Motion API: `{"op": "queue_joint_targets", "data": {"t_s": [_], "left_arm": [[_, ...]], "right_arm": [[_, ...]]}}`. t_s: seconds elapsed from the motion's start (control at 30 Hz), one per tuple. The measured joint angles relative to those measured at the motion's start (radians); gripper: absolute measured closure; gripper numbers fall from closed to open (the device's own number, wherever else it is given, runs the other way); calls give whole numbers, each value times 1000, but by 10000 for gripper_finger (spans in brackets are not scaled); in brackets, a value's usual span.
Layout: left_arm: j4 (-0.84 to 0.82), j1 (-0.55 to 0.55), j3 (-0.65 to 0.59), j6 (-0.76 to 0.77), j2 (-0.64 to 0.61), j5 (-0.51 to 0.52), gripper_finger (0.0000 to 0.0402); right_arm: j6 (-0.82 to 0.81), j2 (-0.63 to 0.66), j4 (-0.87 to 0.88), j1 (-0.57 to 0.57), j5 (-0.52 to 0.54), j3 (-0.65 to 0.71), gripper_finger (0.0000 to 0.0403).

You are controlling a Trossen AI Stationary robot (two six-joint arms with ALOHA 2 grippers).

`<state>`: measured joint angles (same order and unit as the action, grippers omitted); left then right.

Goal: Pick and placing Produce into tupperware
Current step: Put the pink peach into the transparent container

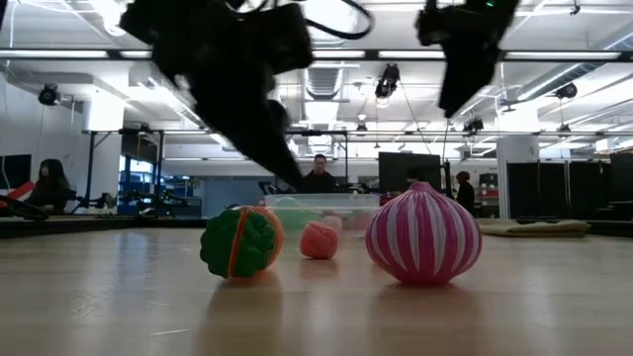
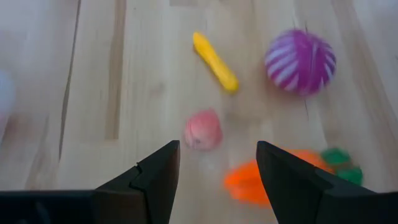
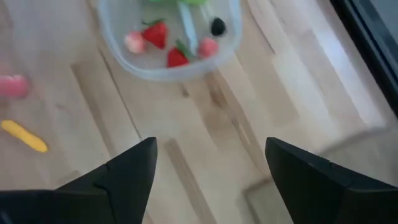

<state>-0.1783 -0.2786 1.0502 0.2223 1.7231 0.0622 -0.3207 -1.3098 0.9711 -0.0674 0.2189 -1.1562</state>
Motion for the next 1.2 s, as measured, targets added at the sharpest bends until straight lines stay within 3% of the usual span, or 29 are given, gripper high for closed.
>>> {"op": "queue_joint_targets", "data": {"t_s": [0.2,0.4,1.2], "left_arm": [[13,9,95,-4,112,0,204],[-35,9,126,-1,171,-3,204],[-39,42,107,-4,188,4,204]], "right_arm": [[-80,147,-21,0,2,159,110],[-106,221,-36,0,2,221,112],[-76,214,-42,-1,11,224,121]]}}
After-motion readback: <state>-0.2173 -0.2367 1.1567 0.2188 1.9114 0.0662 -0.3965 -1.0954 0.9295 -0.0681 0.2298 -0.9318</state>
